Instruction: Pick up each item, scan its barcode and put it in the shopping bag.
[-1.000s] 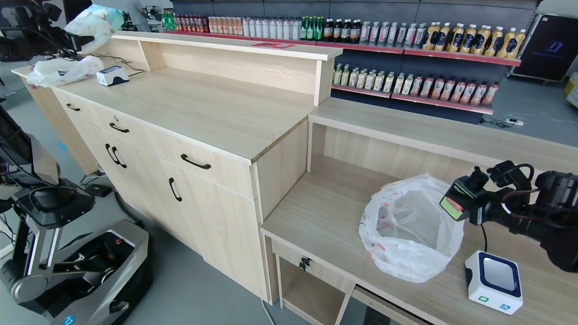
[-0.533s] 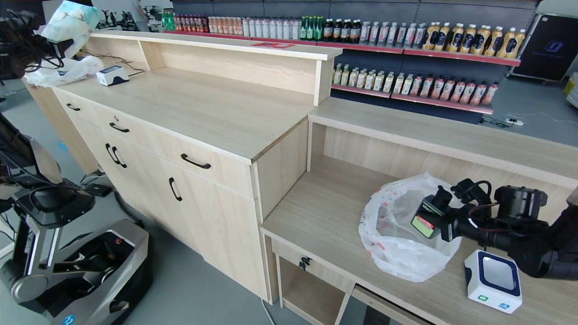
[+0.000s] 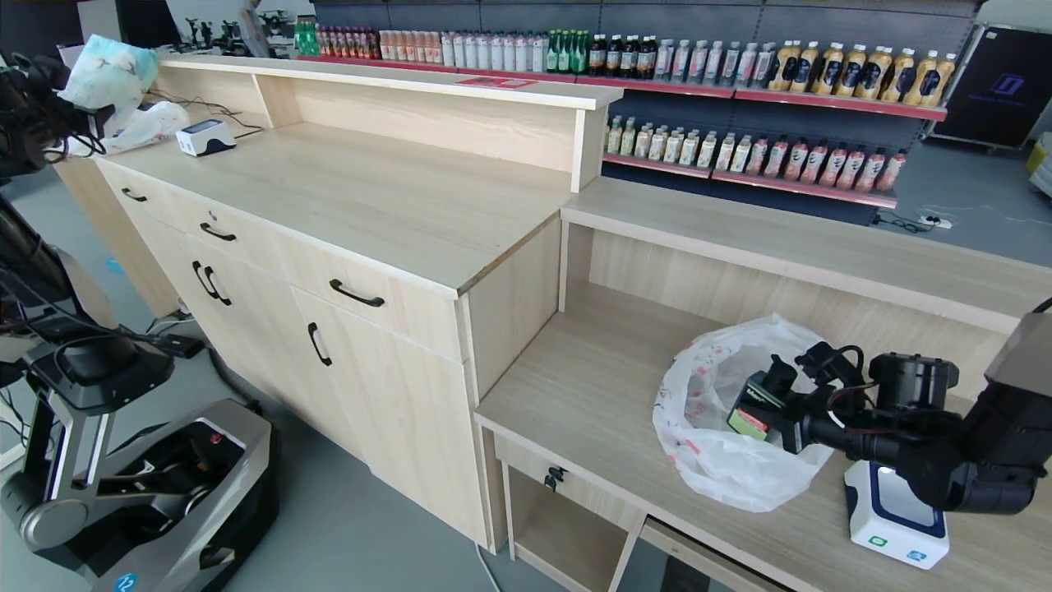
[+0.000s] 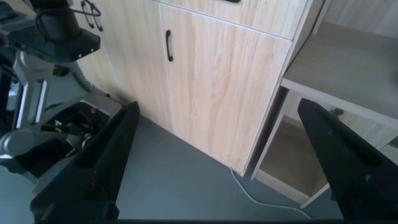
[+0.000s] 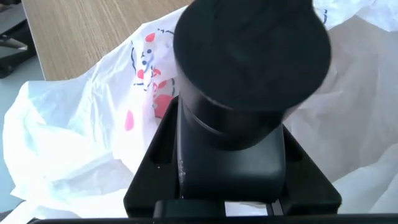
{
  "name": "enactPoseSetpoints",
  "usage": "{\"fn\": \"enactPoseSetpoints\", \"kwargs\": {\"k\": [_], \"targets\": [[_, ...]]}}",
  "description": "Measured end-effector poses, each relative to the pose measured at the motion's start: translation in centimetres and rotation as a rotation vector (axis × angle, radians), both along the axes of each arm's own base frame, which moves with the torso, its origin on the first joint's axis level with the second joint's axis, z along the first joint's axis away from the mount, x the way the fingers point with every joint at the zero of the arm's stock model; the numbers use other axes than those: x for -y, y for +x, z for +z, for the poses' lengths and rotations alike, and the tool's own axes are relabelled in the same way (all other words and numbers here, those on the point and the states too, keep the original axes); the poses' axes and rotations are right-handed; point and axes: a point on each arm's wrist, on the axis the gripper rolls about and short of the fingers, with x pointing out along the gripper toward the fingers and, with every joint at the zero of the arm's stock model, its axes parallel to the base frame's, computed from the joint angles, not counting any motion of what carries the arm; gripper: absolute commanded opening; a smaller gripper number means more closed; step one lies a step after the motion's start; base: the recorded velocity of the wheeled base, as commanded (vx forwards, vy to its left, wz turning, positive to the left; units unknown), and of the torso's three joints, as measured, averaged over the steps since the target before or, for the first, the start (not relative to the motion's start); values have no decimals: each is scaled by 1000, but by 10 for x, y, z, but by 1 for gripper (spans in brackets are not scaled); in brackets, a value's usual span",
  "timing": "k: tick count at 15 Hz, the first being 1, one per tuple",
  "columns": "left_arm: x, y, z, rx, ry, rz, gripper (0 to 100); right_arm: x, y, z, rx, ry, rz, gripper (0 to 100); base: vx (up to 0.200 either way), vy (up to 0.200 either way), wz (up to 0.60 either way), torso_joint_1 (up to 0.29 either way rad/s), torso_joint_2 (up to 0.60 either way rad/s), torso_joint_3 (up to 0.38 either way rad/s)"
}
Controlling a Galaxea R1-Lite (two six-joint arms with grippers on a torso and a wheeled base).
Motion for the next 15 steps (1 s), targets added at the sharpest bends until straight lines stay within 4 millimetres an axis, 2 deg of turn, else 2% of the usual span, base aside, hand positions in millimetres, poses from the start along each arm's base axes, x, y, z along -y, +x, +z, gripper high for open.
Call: {"fn": "enactPoseSetpoints", "kwargs": {"k": [6,11,15], "targets": [[0,0,0,0,0,0,100,-11,17,-27,68,-7,37,0,0,0,0,0,0,0],[0,0,0,0,0,0,100,-13,28,-44,85,-9,44,0,0,0,0,0,0,0],[0,0,0,0,0,1,100,-11,27,-54,68,-23,43,0,0,0,0,0,0,0]]}}
